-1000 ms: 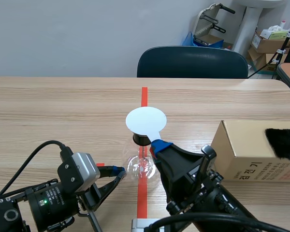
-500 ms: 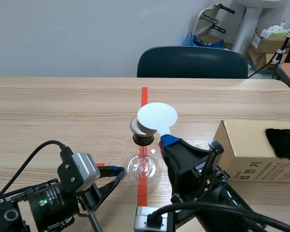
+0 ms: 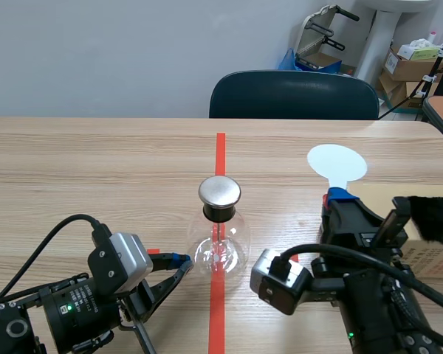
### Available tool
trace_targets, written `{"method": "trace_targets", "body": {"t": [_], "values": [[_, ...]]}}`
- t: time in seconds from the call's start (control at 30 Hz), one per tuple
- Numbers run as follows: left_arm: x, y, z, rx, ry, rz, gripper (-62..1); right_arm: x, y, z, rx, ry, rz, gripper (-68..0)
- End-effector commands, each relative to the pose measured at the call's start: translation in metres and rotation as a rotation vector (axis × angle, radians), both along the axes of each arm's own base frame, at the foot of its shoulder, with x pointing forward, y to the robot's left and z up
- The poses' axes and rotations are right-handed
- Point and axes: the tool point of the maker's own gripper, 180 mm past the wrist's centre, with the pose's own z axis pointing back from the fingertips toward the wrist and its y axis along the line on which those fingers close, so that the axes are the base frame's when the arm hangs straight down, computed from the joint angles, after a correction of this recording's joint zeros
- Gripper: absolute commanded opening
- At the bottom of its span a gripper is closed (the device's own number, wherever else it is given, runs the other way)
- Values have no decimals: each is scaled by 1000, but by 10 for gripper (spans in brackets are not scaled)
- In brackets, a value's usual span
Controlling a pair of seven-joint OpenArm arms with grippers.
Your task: Do the electroscope experiment
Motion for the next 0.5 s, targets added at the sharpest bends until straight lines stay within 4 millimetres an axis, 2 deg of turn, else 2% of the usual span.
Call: {"method": "trace_targets", "body": {"t": [0.0,0.2,0.47], "values": [[3,-7,10,-32,-22,-6,-580,2,-5,6,0,-22,-19,-658],[3,-6,10,-31,-22,-6,-580,2,-14,6,3,-23,-67,-658],[3,-6,10,-31,-22,-6,-580,2,-7,6,1,-22,-28,-658]]}}
